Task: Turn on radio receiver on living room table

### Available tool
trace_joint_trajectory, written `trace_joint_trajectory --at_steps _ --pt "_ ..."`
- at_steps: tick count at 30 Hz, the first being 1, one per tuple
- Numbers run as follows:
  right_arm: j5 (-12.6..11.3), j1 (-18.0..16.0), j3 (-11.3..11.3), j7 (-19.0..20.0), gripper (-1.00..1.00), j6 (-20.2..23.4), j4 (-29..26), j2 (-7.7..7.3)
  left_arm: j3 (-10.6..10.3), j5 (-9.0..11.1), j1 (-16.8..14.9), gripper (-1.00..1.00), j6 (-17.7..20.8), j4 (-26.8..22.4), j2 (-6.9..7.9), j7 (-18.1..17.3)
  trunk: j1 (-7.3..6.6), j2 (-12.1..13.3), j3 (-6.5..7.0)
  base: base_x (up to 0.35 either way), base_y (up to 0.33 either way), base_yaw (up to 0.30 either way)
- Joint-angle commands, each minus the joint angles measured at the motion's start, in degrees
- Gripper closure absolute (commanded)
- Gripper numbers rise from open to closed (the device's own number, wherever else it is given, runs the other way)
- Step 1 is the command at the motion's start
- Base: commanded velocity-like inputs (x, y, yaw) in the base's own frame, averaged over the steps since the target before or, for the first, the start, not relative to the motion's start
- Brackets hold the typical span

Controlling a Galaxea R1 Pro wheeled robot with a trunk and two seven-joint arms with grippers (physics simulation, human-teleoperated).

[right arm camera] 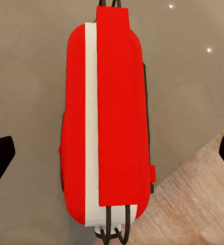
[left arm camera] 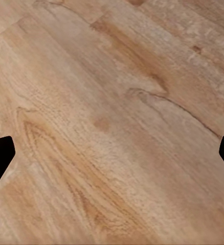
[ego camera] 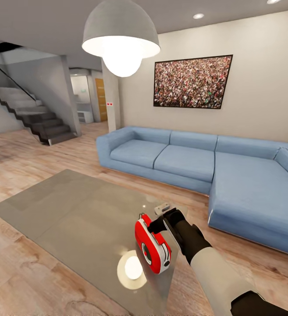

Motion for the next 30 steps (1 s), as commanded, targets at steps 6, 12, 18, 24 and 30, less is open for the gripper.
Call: trace_joint_trajectory --at_steps 6,12,18,24,30 --pt "0.00 0.02 0.05 -0.03 -1.00 -0.02 0.00 0.00 0.02 0.00 0.00 -1.00 -0.04 0.00 0.00 0.01 0.00 0.00 -0.56 0.000 0.000 0.000" --pt "0.00 0.00 0.07 -0.21 -1.00 -0.07 0.00 0.00 0.04 0.00 0.00 -1.00 -0.08 0.00 0.00 0.06 0.00 0.00 -1.11 0.000 0.000 0.000" --pt "0.04 0.00 0.04 -0.46 -1.00 -0.23 0.00 0.00 0.05 0.00 0.00 -1.00 -0.09 0.00 0.00 0.08 0.00 0.00 -1.66 0.000 0.000 0.000" --pt "0.16 0.00 0.07 -0.53 -1.00 -0.47 -0.09 -0.31 0.05 -0.02 0.00 -1.00 -0.03 0.00 0.00 0.05 0.00 0.00 -2.21 0.000 0.000 0.000" --pt "0.17 0.01 0.07 -0.68 -1.00 -0.51 -0.07 -0.40 -0.01 -0.25 0.00 -1.00 0.00 0.00 -0.18 -0.01 0.00 0.00 -2.77 0.000 0.000 0.000"
